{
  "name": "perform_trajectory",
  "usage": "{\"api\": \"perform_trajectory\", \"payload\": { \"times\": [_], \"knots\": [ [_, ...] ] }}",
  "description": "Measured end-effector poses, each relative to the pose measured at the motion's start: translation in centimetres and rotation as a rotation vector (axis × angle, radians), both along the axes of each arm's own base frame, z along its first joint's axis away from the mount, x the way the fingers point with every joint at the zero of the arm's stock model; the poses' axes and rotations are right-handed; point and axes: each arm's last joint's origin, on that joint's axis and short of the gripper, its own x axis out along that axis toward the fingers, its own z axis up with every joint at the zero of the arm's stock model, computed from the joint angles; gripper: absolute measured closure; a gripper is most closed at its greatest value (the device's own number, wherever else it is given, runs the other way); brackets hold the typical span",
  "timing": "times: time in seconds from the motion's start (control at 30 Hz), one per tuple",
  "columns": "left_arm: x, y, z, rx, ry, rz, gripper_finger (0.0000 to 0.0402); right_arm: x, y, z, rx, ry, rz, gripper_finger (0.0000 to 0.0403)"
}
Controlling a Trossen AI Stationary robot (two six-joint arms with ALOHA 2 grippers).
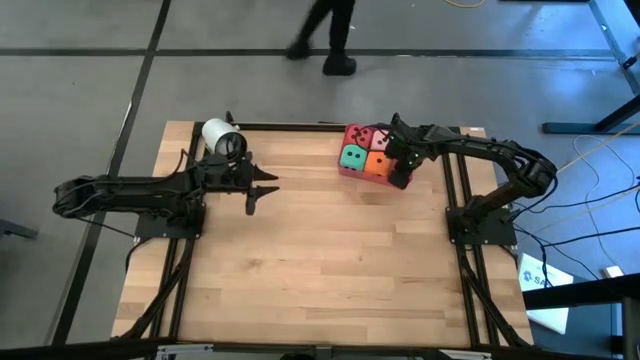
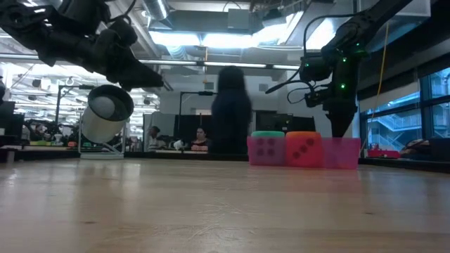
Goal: Pick & Place Dice
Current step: Put the small red dice into the red bin
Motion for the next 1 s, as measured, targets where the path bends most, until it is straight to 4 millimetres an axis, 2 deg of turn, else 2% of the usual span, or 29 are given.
{"api": "perform_trajectory", "payload": {
  "times": [0.67,1.0],
  "knots": [
    [0.9,0.2,-0.8,-0.025,0.020,-0.046,0.0258,0.3,-0.2,-0.1,-0.027,-0.013,0.013,0.0352],
    [0.9,0.1,-0.8,-0.025,0.018,-0.048,0.0258,0.9,-1.0,-2.9,0.006,0.090,0.023,0.0352]
  ]
}}
